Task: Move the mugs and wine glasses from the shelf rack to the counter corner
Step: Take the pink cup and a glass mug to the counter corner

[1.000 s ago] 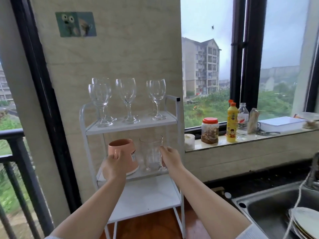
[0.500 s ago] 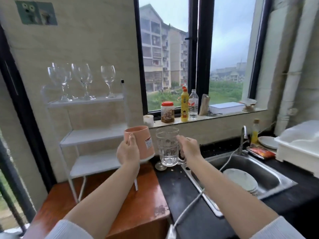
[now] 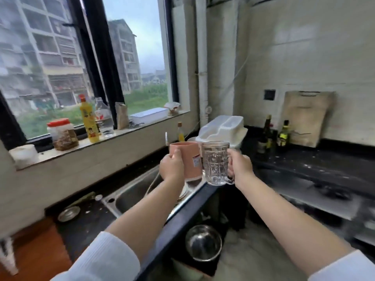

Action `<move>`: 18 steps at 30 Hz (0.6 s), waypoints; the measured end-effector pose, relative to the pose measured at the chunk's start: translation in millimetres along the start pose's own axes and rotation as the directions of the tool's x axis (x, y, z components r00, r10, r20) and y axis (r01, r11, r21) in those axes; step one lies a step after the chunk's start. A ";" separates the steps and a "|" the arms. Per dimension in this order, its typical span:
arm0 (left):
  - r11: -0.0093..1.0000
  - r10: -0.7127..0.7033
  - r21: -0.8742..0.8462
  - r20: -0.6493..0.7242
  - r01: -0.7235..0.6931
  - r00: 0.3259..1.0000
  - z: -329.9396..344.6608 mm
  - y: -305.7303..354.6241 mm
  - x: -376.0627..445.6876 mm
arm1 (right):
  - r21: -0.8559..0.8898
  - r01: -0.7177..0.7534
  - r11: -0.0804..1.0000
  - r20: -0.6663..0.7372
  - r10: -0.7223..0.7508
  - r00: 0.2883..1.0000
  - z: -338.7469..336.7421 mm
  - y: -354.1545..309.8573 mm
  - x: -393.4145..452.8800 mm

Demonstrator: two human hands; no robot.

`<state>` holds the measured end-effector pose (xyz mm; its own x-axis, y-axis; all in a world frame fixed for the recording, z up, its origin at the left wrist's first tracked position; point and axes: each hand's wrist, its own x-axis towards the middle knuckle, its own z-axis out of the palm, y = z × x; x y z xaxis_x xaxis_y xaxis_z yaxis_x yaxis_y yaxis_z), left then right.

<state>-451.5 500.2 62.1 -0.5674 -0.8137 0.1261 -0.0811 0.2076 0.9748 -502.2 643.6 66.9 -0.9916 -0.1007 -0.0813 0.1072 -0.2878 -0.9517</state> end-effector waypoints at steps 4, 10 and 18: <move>0.999 -0.008 -0.043 0.217 0.018 0.976 126.7 15.1 -8.2 | -0.010 0.039 0.999 -0.167 -0.040 0.985 -96.0 -33.2 59.2; 0.993 -0.027 -0.086 0.507 0.081 0.862 287.0 57.3 -23.3 | -0.035 0.096 0.995 -0.434 -0.102 0.895 -213.4 -85.4 132.3; 0.997 0.076 -0.073 0.698 -0.035 0.712 461.9 97.4 -81.4 | 0.002 0.147 0.989 -0.727 -0.099 0.680 -356.6 -123.3 175.5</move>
<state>-791.8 837.4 61.9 -0.9820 -0.1852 0.0361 -0.0009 0.1962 0.9806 -715.2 1001.0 64.4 -0.7371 0.6524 -0.1761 -0.0394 -0.3016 -0.9526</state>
